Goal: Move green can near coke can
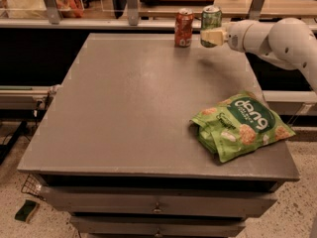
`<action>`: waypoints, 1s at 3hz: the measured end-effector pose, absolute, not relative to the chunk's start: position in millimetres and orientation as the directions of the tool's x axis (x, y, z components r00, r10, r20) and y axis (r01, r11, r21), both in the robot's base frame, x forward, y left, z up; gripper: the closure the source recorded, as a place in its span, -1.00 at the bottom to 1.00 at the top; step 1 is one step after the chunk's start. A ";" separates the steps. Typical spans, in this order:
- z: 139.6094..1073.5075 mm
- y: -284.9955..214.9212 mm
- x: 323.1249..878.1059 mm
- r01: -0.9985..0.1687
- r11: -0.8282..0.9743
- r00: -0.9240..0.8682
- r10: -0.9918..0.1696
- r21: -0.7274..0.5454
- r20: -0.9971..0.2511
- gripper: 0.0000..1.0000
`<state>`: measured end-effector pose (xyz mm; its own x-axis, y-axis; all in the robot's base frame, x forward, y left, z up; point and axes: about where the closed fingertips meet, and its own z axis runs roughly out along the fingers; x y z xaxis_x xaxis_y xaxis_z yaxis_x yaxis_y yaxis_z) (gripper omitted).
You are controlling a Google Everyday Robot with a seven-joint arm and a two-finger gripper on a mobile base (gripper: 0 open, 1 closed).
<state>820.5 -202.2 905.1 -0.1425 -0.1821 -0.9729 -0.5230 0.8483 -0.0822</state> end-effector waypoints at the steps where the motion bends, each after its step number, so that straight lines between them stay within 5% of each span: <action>1: 882.3 -191.1 828.3 -0.564 0.826 -0.172 -0.117 0.001 -0.978 0.60; 3: 864.6 -178.3 829.2 -0.609 0.789 -0.209 -0.065 0.078 -0.976 -0.35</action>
Offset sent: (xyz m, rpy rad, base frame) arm 0.0133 0.0327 -0.0515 0.1705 0.1080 0.1449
